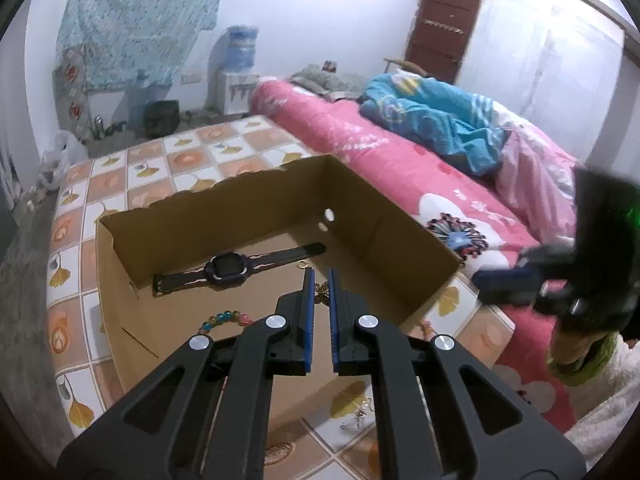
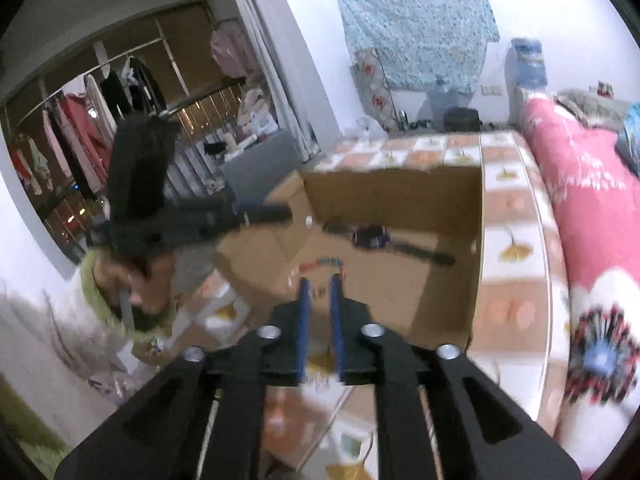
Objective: Organize jewelry
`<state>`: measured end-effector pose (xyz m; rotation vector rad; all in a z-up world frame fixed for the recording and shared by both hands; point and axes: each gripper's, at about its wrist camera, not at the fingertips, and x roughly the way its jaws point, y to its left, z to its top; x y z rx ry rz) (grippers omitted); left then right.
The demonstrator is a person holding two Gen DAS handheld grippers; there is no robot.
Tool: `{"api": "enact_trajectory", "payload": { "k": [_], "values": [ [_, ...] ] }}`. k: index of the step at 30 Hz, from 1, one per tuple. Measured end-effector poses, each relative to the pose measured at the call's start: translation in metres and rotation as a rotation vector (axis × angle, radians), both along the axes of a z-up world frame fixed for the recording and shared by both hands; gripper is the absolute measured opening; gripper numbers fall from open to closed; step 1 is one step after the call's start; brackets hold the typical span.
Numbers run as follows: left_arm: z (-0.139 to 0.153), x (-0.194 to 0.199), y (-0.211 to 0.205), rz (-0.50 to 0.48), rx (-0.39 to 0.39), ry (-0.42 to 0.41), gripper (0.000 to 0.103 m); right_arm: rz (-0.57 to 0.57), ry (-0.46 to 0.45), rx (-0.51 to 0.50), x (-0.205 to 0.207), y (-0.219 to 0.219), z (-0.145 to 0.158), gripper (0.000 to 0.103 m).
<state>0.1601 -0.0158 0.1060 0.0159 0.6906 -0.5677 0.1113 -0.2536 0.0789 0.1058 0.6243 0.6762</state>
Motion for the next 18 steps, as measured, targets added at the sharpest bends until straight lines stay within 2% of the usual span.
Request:
{"api": "enact_trajectory", "payload": {
  "k": [5, 10, 14, 18],
  "values": [
    [0.001, -0.026, 0.002, -0.021, -0.027, -0.034, 0.006, -0.033, 0.118, 0.026, -0.008, 0.005, -0.049, 0.027],
    [-0.005, -0.048, 0.013, -0.027, -0.077, -0.022, 0.006, -0.064, 0.214, 0.024, 0.001, 0.021, -0.090, 0.027],
    [-0.014, -0.063, 0.023, -0.028, -0.110, -0.013, 0.006, -0.089, 0.254, 0.063, 0.014, 0.028, -0.098, 0.027],
    [-0.024, -0.072, 0.026, -0.024, -0.121, 0.002, 0.006, -0.102, 0.240, 0.074, 0.016, 0.035, -0.096, 0.027]
  ]
}}
